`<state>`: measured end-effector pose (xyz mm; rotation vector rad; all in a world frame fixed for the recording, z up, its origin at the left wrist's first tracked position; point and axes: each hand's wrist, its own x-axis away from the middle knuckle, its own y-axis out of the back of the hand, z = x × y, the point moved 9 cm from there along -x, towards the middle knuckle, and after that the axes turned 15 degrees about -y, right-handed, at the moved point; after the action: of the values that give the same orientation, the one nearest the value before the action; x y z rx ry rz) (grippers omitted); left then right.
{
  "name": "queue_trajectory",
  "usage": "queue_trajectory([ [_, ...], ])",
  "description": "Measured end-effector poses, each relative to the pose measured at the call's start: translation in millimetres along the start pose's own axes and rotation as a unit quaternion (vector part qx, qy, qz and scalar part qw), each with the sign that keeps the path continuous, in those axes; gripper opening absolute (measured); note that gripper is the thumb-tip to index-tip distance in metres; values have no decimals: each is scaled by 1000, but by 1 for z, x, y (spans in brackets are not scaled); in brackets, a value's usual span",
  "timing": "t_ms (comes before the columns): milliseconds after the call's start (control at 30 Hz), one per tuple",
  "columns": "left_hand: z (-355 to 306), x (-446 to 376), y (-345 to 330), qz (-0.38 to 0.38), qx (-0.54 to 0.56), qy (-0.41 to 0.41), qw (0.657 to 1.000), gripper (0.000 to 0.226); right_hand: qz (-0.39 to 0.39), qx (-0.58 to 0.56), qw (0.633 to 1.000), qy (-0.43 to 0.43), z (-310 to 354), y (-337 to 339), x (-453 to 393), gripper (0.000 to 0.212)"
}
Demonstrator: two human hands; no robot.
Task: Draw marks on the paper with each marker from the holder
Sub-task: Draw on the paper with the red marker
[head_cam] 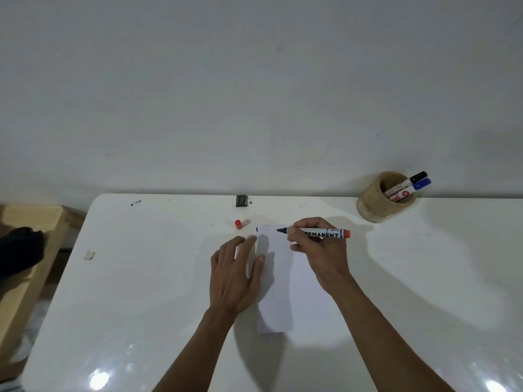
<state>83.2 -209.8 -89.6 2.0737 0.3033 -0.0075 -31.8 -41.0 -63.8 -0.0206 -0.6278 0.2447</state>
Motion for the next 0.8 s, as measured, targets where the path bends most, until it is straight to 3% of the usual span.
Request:
queue_trajectory([
  [233, -3, 4, -15, 28, -107, -85, 990, 43, 11, 86, 996, 32, -6, -17, -22, 19],
  [500, 1, 3, -18, 40, -125, -74, 989, 45, -10, 200, 975, 97, -12, -39, -54, 16],
  [800, 3, 2, -19, 37, -134, -67, 988, 48, -20, 225, 969, 97, -17, -42, -70, 22],
])
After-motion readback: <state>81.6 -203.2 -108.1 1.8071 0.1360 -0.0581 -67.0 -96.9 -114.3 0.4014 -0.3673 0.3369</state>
